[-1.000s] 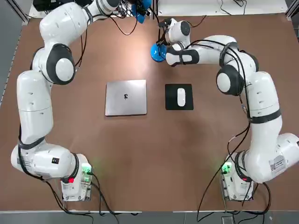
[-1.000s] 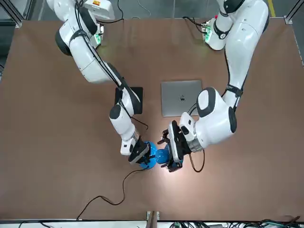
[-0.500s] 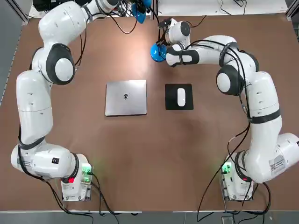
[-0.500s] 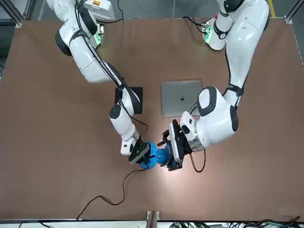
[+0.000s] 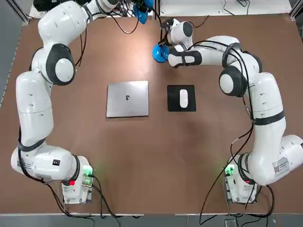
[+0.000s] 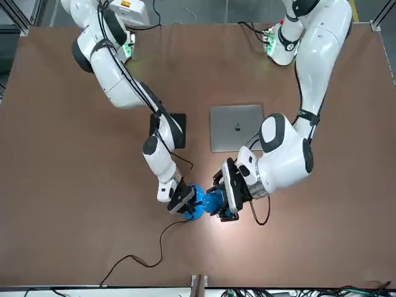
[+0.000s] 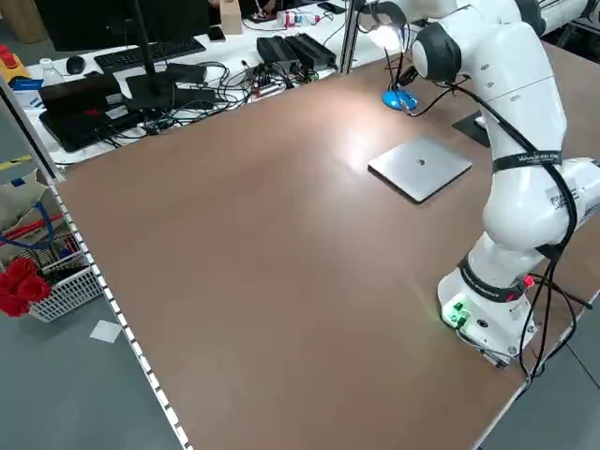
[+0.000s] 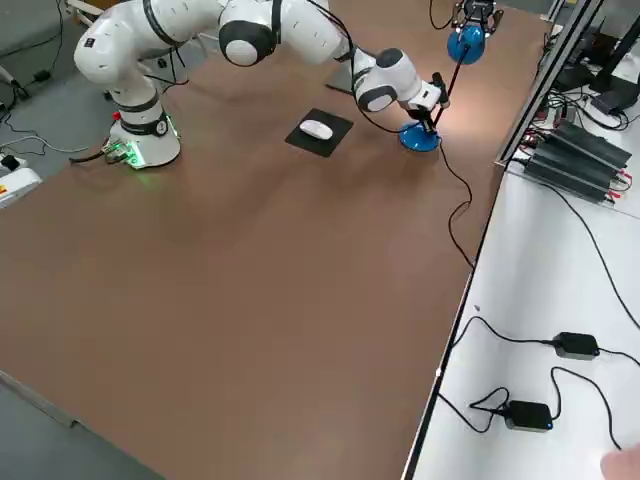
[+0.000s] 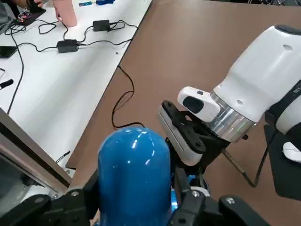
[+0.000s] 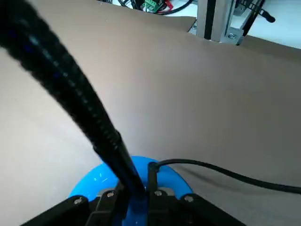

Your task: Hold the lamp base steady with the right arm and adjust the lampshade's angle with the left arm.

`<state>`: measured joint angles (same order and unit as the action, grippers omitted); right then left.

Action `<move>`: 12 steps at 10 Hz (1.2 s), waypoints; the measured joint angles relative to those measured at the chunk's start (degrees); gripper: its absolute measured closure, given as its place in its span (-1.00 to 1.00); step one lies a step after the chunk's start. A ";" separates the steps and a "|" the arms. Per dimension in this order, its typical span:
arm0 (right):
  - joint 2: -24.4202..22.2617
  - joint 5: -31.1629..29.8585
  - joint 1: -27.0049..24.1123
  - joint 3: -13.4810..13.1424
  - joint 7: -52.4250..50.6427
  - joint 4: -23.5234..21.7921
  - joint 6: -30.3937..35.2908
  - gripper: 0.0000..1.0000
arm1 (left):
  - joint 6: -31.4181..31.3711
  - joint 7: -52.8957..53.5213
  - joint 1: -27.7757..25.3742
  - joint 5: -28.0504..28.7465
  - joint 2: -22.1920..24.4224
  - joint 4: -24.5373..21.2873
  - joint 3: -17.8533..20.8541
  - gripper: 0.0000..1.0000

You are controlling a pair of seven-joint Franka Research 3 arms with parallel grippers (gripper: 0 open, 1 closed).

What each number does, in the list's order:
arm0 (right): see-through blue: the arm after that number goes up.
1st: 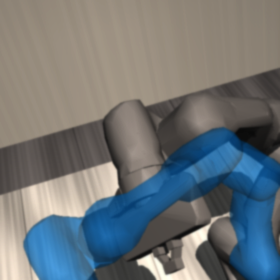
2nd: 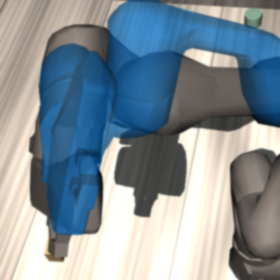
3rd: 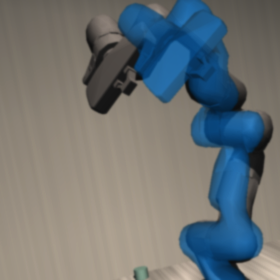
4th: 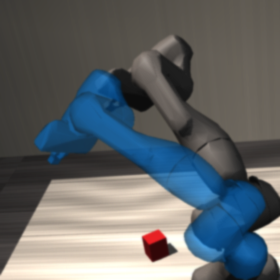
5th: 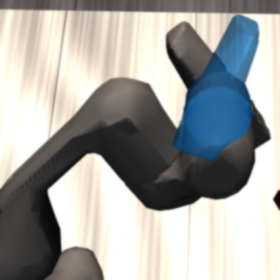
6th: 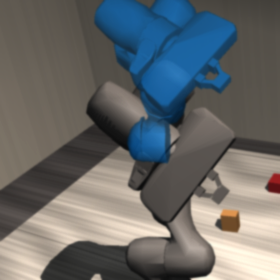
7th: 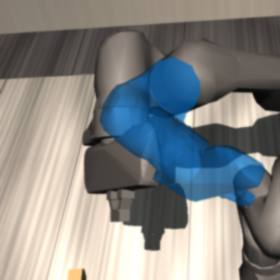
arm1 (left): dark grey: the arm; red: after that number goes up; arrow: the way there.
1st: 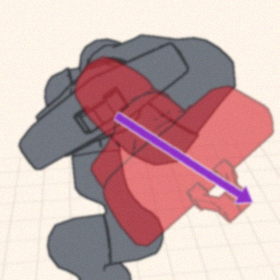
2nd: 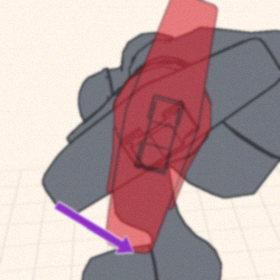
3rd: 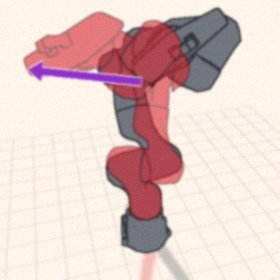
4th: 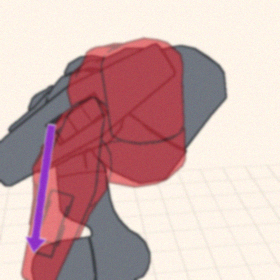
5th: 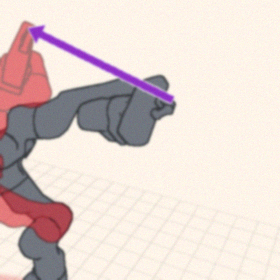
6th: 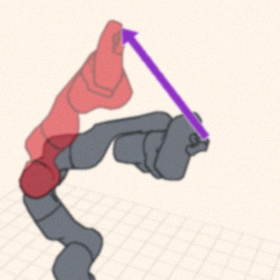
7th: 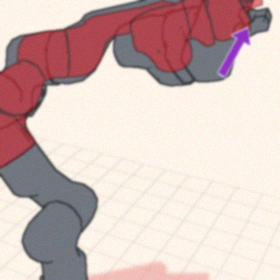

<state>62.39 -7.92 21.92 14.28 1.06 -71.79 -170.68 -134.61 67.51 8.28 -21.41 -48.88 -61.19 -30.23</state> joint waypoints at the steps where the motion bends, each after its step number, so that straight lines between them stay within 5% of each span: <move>1: 0.00 -0.03 0.00 0.00 -0.01 0.00 -0.01 0.59 | 0.00 -0.02 -0.01 0.00 -0.01 -0.02 0.01 -0.25; 12: 0.01 -0.06 0.13 -0.22 -0.09 0.00 -0.13 0.59 | 1.15 -9.40 -0.27 -0.01 0.06 -0.10 0.37 -0.15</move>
<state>62.40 -7.98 22.04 14.06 0.97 -71.79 -170.81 -133.45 58.11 8.01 -21.43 -48.82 -61.30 -29.85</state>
